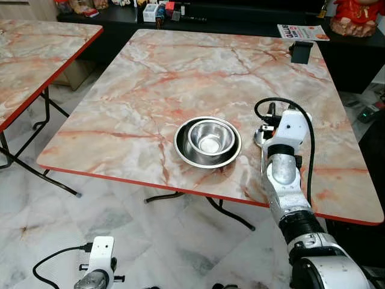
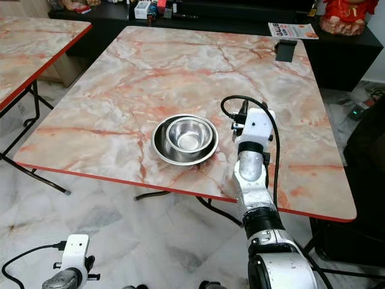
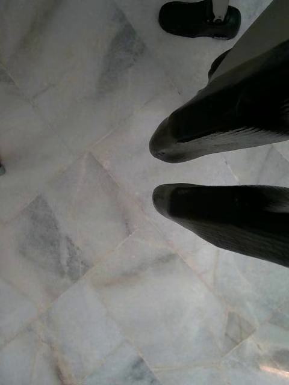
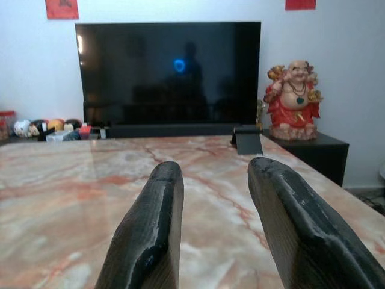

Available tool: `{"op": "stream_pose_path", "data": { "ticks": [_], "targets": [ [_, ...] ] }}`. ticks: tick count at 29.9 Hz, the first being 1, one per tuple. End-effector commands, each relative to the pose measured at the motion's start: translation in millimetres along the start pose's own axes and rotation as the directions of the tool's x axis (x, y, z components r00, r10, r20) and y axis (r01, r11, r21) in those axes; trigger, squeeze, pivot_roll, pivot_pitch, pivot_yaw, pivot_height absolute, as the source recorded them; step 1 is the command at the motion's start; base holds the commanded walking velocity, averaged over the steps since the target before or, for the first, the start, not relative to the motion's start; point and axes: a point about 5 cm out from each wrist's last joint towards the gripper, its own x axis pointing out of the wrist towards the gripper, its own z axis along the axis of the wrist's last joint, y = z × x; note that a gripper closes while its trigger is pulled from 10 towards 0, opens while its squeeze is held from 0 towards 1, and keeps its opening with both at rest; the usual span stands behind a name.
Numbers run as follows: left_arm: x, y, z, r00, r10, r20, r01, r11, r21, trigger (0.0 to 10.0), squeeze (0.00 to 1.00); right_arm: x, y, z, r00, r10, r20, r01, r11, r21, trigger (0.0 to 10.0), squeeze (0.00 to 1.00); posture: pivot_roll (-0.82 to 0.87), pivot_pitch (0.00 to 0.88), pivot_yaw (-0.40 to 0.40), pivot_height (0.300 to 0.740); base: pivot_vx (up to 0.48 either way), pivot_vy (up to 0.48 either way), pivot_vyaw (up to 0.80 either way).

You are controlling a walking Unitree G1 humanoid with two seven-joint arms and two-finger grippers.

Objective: Setting the table

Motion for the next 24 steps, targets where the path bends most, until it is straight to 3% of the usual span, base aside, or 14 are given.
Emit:
{"op": "stream_pose_path", "data": {
  "ticks": [1, 11, 24],
  "targets": [
    [-1.0, -1.0, -7, 1.000, -0.003, -0.031, 0.002, 1.000, -0.024, 10.0, 0.00, -0.2, 4.1, 4, 1.000, 0.019, 0.022, -0.019, 1.000, 0.008, 10.0, 0.00, 0.03, 0.139, 0.011, 0.740, 0.000, 0.000, 0.00],
    [-1.7, -1.5, -9, 0.999, 0.004, -0.034, -0.005, 0.999, -0.036, 10.0, 0.00, -4.9, 18.7, 8, 0.996, 0.083, 0.044, -0.084, 0.996, 0.025, 10.0, 0.00, 0.04, 0.138, 0.003, 0.740, 0.000, 0.461, 0.00],
    [-0.9, 0.2, -6, 1.000, 0.006, -0.030, -0.007, 0.999, -0.034, 10.0, 0.00, -3.9, 19.0, 10, 0.996, 0.083, 0.045, -0.085, 0.996, 0.039, 10.0, 0.00, 0.03, 0.137, 0.008, 0.740, 0.000, 0.473, 0.00]
  ]
}}
